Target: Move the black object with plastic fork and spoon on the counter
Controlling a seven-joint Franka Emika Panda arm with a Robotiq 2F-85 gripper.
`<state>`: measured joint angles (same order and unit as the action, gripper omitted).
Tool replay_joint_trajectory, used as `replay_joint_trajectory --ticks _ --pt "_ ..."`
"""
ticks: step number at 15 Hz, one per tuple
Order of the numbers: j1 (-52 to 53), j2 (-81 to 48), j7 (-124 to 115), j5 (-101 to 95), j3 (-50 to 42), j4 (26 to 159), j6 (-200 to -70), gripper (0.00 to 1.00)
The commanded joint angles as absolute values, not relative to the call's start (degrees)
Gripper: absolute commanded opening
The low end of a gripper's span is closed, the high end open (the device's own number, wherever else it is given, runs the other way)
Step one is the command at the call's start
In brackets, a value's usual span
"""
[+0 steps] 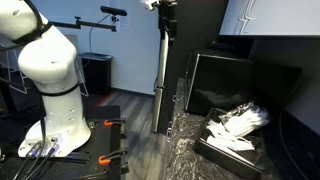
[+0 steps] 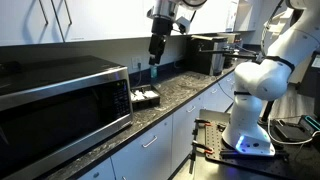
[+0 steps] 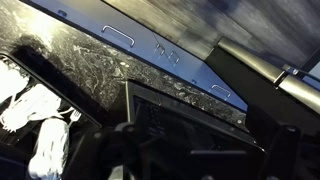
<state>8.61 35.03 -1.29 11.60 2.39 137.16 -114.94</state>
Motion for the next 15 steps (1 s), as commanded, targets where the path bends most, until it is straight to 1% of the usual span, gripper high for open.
replay_joint_trajectory --ticks 1,4,9,15 --pt "7.9 35.0 -0.9 12.0 2.9 137.0 -114.8 1.0" --pt "6.5 36.1 -2.3 12.5 2.1 137.9 -115.8 1.0" --pt "0.8 36.9 -6.0 11.8 -0.6 139.1 -116.0 1.0" --pt "-5.5 34.8 -6.3 13.0 -6.5 141.5 -117.2 1.0"
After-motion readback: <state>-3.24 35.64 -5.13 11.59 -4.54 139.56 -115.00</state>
